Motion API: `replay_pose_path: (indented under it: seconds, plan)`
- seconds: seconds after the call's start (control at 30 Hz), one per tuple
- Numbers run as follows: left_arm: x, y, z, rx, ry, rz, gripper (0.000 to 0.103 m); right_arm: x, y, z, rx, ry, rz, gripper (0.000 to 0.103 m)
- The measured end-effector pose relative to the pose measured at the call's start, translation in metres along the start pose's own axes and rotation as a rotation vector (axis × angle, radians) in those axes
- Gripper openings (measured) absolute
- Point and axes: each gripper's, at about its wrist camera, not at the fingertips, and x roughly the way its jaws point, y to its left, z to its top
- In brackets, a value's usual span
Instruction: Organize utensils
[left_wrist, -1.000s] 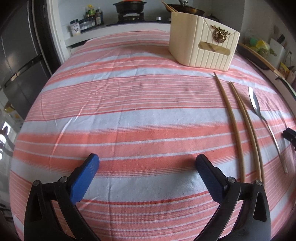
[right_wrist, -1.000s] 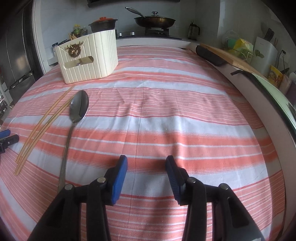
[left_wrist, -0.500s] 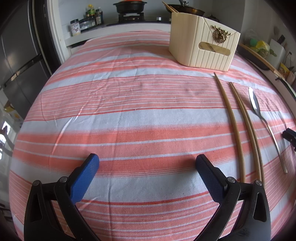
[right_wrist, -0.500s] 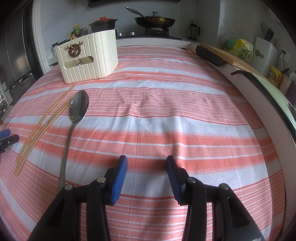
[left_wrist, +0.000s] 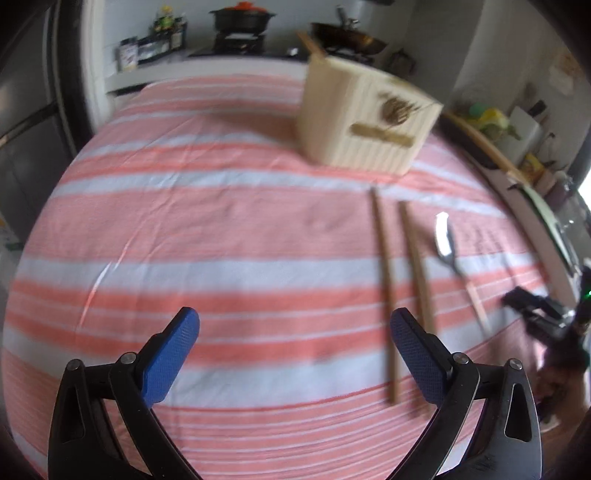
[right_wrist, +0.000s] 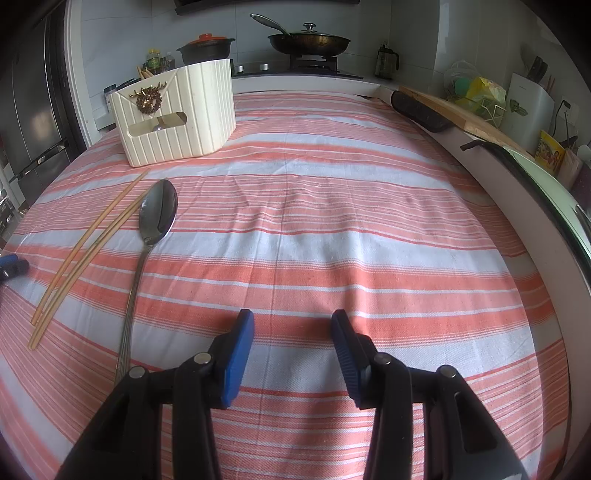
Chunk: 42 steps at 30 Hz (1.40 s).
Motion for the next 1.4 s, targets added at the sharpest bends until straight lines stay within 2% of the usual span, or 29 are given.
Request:
replay_pose_path:
  seconds: [0.13,0.27,0.43,0.53,0.63,0.67,0.7,0.77,0.9,1.07,1.17,1.23,1.27,1.3,1.33,1.4]
  plan:
    - [0.025,-0.036,0.024,0.073,0.017,0.021,0.102,0.0,0.0,0.0,-0.003,0.0,-0.003,0.044]
    - [0.062,-0.053,0.035,0.108,0.063,0.043,0.102,-0.001,0.001,0.0,0.001,0.0,0.001,0.044]
    - [0.087,-0.059,0.033,0.135,0.089,0.1,0.1,-0.001,0.0,0.0,0.002,-0.001,0.002,0.044]
    - [0.089,-0.065,0.027,0.167,0.08,0.111,0.091,-0.001,0.0,0.0,0.005,-0.001,0.005,0.044]
    - [0.081,-0.071,0.02,0.208,0.055,0.074,0.066,-0.001,0.0,0.0,0.005,-0.001,0.005,0.044]
    - [0.079,-0.075,0.018,0.222,0.052,0.069,0.048,-0.001,0.0,0.0,0.005,-0.001,0.005,0.044]
    - [0.074,-0.076,0.016,0.233,0.05,0.065,0.025,-0.001,0.0,0.0,0.004,-0.001,0.004,0.044]
    - [0.071,-0.081,0.012,0.243,0.056,0.071,0.005,-0.001,0.0,0.0,0.004,-0.001,0.004,0.044]
    - [0.065,-0.076,0.008,0.169,0.057,0.103,0.004,-0.001,-0.001,0.0,0.005,-0.001,0.005,0.044]
    - [0.039,-0.035,-0.013,-0.079,0.068,0.119,0.005,-0.001,-0.001,0.0,0.008,-0.003,0.009,0.045]
    - [0.021,-0.024,-0.028,-0.136,0.059,0.116,0.005,-0.001,0.0,0.0,0.008,-0.003,0.008,0.045]
    - [0.012,-0.021,-0.036,-0.146,0.053,0.105,0.015,-0.001,0.0,0.0,0.007,-0.003,0.007,0.045]
    - [0.01,-0.019,-0.038,-0.143,0.051,0.1,0.038,-0.001,0.0,0.0,0.007,-0.004,0.008,0.045]
    - [0.008,-0.018,-0.04,-0.139,0.043,0.101,0.067,-0.001,0.0,0.0,0.007,-0.003,0.007,0.045]
    - [0.006,-0.017,-0.04,-0.136,0.027,0.108,0.076,0.0,0.0,0.0,0.006,-0.003,0.006,0.045]
    - [0.003,-0.011,-0.041,-0.126,0.003,0.128,0.08,-0.001,0.0,0.0,0.004,-0.004,0.004,0.045]
